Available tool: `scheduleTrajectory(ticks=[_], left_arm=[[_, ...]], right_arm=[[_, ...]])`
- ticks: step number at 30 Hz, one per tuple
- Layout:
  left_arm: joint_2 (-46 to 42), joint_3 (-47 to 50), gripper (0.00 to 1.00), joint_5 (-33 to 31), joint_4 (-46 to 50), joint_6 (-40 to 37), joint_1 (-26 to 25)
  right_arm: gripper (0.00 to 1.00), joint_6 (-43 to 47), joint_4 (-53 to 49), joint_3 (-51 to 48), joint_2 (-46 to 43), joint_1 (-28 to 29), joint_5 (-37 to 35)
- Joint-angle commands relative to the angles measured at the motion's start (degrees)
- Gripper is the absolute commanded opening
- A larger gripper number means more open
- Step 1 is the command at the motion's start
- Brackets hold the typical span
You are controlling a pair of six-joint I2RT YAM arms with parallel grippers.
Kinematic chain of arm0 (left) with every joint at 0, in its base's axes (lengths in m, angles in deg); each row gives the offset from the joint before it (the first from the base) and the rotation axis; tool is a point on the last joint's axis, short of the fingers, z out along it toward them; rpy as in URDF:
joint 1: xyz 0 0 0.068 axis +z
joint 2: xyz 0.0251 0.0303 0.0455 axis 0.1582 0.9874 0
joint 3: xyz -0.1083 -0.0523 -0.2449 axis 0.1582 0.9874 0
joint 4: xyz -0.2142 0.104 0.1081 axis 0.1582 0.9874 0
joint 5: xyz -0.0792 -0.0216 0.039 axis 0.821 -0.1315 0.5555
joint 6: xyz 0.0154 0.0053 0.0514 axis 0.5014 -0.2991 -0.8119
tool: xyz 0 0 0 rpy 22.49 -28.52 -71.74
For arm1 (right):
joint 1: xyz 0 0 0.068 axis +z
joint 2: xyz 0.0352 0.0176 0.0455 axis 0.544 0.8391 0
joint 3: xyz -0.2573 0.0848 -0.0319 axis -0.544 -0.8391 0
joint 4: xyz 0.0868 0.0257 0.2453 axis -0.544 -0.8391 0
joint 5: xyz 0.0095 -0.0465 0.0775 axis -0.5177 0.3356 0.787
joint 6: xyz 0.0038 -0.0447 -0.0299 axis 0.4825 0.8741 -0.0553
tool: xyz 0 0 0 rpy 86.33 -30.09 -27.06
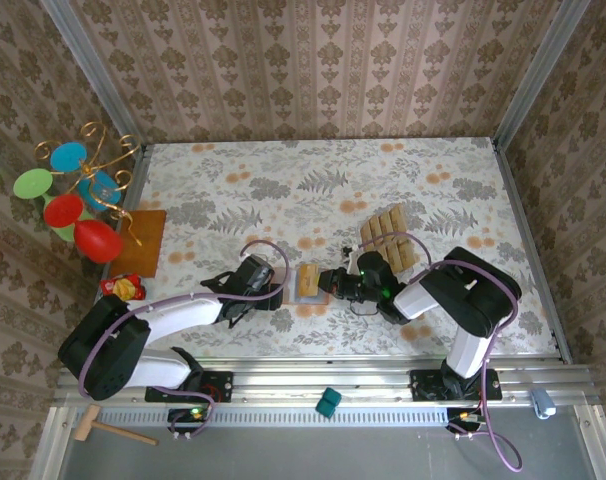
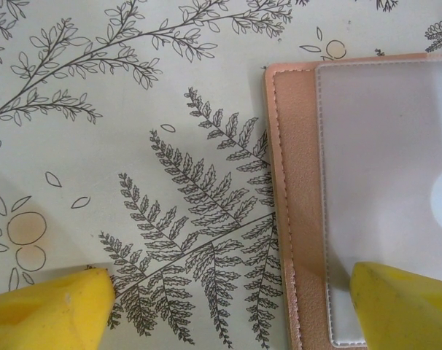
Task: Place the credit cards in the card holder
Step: Insert the credit card into the card slot.
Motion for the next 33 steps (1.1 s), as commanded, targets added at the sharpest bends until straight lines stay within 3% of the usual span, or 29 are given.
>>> scheduleTrajectory(ticks=[1, 18, 33], left_arm=[[0.2, 1.9, 0.87, -1.1, 3.0, 1.6, 0.0], [0.6, 2.2, 0.86, -1.1, 2.4, 2.0, -0.1], [0.7, 2.3, 0.86, -1.1, 2.2, 2.1, -0.1]], right_arm=[[0.0, 0.7, 2.2, -0.7, -1.9, -0.4, 0.1], [0.0, -3.1, 13.6, -2.1, 6.5, -0.1, 0.8], [0.0, -3.6, 14.1, -1.5, 8.2, 0.8, 1.1]])
